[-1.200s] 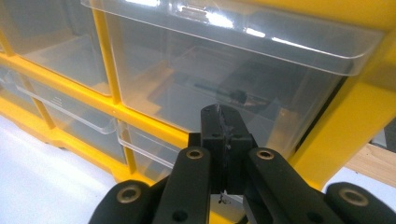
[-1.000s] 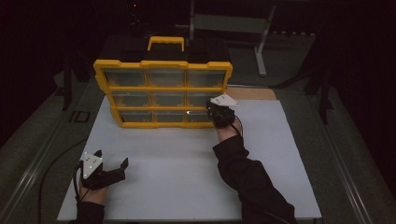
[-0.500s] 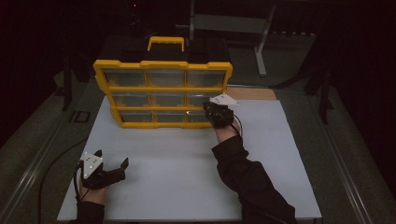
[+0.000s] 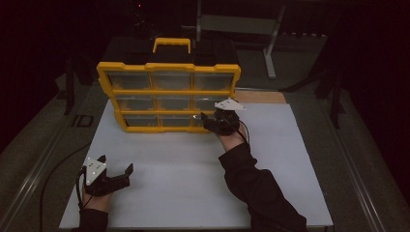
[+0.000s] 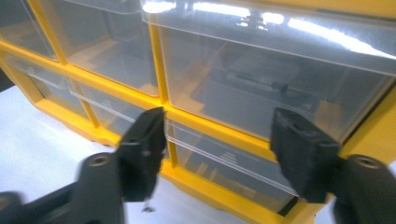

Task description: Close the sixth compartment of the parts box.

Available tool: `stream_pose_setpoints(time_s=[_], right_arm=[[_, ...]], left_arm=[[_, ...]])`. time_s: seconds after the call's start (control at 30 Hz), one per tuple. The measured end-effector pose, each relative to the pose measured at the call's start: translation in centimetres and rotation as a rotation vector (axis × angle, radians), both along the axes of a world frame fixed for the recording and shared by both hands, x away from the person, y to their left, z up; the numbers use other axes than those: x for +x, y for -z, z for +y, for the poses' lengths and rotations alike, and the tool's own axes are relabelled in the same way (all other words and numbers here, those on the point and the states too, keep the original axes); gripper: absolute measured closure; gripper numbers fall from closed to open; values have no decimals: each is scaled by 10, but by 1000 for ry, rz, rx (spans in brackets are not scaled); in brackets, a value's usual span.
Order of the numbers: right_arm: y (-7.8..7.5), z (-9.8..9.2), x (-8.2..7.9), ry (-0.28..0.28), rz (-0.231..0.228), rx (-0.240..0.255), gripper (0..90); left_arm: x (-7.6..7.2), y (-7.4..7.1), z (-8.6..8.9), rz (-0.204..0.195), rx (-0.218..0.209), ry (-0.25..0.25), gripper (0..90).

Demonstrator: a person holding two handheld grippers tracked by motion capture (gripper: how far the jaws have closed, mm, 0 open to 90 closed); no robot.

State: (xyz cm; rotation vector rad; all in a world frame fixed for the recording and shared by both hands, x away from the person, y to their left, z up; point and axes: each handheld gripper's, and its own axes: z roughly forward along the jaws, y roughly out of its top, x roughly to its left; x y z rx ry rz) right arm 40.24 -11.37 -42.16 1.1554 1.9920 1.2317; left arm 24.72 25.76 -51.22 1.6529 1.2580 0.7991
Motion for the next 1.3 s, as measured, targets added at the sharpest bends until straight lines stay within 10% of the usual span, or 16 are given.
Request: stream_pose_setpoints(time_s=[0.3, 1.3], right_arm=[[-2, -1, -3, 10, 12, -6, 95], [-22, -18, -17, -173, -10, 46, 95]], left_arm=[[0, 0, -1, 0, 2, 1, 3], [-1, 0, -2, 1, 1, 10, 3]])
